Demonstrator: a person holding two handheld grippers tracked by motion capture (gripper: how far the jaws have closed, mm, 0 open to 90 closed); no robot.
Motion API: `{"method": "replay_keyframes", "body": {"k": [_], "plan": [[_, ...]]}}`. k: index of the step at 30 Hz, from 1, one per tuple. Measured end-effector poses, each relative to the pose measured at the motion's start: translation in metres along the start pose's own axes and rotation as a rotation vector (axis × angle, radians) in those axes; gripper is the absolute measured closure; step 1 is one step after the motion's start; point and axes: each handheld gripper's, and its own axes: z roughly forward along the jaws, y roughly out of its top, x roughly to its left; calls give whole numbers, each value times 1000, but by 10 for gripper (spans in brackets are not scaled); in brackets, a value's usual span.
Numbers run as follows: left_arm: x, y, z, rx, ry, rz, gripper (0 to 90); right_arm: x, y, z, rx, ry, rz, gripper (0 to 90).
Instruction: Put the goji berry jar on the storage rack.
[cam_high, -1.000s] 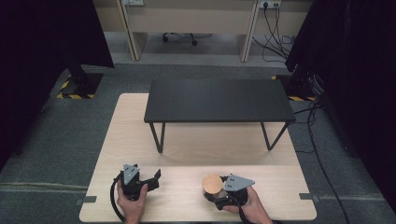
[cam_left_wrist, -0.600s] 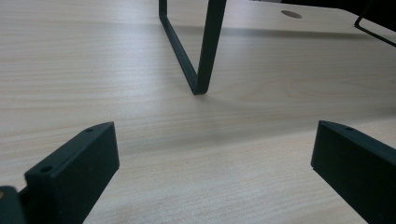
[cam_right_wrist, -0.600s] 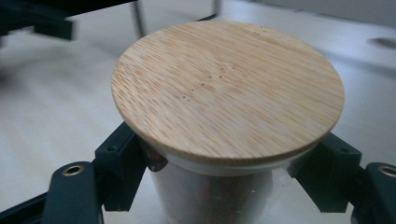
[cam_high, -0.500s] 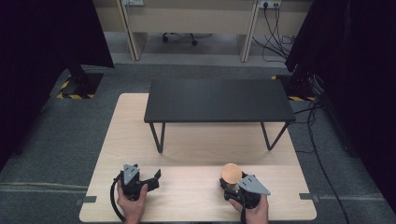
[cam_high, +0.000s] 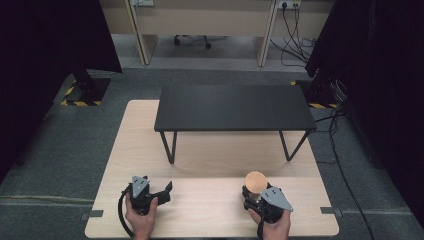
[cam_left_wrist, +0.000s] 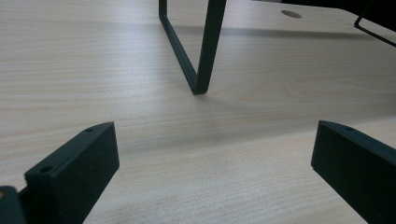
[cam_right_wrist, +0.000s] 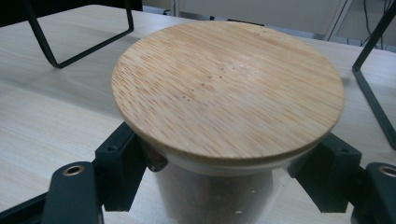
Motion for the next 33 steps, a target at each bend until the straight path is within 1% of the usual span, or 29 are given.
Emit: {"method": "replay_keyframes", "body": {"k": [2,3,6,7,8,9,10,11,13,14,18,19,20,21,22,25,26,27,28,29,33], "plan": [[0,0,0,0,0,0,2,2,4,-2,-7,-17,9,260],[0,0,0,0,0,0,2,2,4,-2,-7,-17,9,260],[0,0,0,0,-1,0,2,7,9,-3,-18,-53,30,260],[0,0,0,0,-1,0,2,8,11,-3,-19,-63,42,261],[0,0,0,0,-2,-1,2,7,15,-3,-27,-75,66,260],[0,0,0,0,-2,-1,2,7,15,-3,-27,-75,66,260],[0,0,0,0,-2,0,2,7,18,-3,-34,-78,73,260],[0,0,0,1,-3,1,2,5,23,-4,-55,-83,78,260],[0,0,0,1,-3,1,2,5,31,-5,-69,-90,76,260],[1,0,0,1,-4,0,2,5,31,-5,-69,-90,76,260],[1,0,0,0,-4,0,2,3,48,-7,-88,-93,67,260],[1,0,0,1,-4,0,2,3,56,-7,-89,-98,59,260],[1,0,0,0,-4,1,2,3,56,-7,-89,-98,59,260],[1,0,0,1,-5,1,2,1,62,-7,-90,-97,53,261],[1,0,0,1,-5,1,2,1,62,-7,-90,-97,53,261],[1,0,0,0,-6,2,2,2,71,-6,-89,-105,49,260],[1,0,0,1,-7,4,2,0,76,-7,-95,-103,49,261],[1,0,0,1,-7,4,2,0,76,-7,-95,-103,49,261],[1,0,0,1,-7,3,2,0,83,-8,-105,-108,48,260],[1,0,0,1,-7,4,2,0,83,-8,-105,-108,48,260],[1,0,0,-1,-7,3,2,0,95,-11,-121,-119,38,260]]}}
